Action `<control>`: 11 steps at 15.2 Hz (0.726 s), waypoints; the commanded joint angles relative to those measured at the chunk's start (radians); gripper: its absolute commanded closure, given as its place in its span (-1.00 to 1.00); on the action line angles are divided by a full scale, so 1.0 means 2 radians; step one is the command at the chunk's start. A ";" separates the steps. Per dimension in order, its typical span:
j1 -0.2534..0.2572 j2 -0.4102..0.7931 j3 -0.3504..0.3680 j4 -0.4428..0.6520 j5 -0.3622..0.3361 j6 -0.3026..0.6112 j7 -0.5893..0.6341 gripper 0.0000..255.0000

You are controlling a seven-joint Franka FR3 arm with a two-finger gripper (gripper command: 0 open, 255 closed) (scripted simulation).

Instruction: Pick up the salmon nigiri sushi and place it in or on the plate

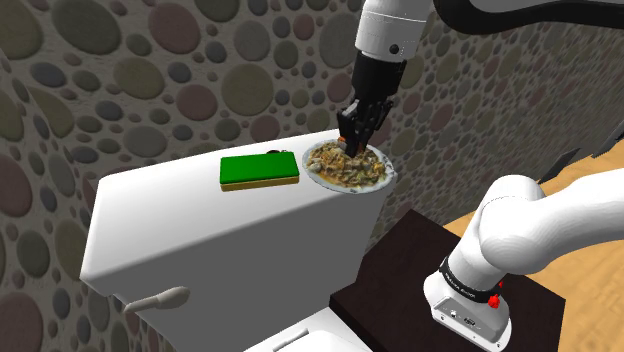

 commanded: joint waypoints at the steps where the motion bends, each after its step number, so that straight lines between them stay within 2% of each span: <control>1: 0.000 0.000 0.000 -0.001 0.000 0.000 0.000 1.00; 3: 0.000 0.000 0.000 -0.001 0.000 0.000 0.000 1.00; 4: 0.000 0.000 0.000 -0.001 0.000 0.000 0.000 -1.00; 9: 0.000 0.000 0.000 -0.001 0.000 0.000 0.000 -1.00; 11: -0.002 0.008 -0.005 0.038 -0.004 -0.031 0.002 -1.00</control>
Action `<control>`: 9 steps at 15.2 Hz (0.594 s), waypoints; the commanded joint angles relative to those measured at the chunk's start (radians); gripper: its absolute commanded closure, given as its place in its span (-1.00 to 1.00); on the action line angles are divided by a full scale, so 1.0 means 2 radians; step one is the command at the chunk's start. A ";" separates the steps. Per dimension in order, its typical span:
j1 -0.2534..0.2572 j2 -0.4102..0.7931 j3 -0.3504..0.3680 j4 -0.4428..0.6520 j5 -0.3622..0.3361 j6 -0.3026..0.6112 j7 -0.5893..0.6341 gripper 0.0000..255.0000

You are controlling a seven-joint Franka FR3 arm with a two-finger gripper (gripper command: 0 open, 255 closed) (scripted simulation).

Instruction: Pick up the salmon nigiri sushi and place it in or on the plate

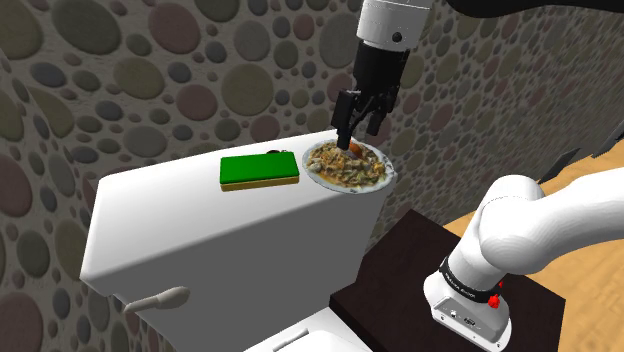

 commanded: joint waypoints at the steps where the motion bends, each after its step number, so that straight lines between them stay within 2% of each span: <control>1: -0.002 0.007 -0.004 0.037 -0.004 -0.030 0.002 -1.00; 2: -0.003 0.012 -0.006 0.054 -0.006 -0.042 0.003 -1.00; 9: -0.003 0.012 -0.006 0.054 -0.006 -0.042 0.003 -1.00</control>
